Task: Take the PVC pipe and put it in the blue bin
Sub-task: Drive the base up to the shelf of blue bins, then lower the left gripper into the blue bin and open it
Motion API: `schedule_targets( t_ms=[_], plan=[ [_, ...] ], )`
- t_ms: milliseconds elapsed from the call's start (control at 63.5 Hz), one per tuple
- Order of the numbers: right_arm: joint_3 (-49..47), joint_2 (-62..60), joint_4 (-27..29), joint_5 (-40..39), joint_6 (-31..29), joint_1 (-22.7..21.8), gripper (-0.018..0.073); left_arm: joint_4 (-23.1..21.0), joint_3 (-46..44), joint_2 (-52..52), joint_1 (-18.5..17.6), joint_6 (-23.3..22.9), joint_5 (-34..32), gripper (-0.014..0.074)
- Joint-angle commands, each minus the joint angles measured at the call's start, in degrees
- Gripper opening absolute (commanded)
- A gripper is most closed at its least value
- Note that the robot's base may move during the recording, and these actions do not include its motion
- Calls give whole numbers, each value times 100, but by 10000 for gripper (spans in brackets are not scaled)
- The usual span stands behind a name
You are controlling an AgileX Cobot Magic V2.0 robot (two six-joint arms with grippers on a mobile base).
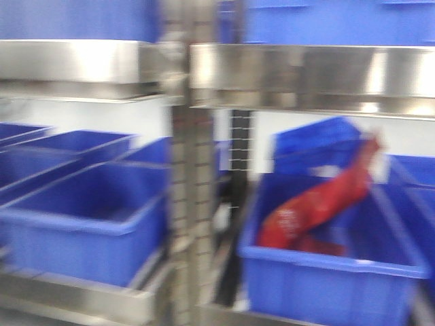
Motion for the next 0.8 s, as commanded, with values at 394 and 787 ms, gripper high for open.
schedule_targets(
  t_ms=[394,787],
  plan=[
    [19,-14,-29,-149,-20,-1,-167,-57,-4,-22,-19,-43,-152,-111],
    [19,-14,-29,-149,-20,-1,-167,-57,-4,-22,-19,-43,-152,-111]
  ],
)
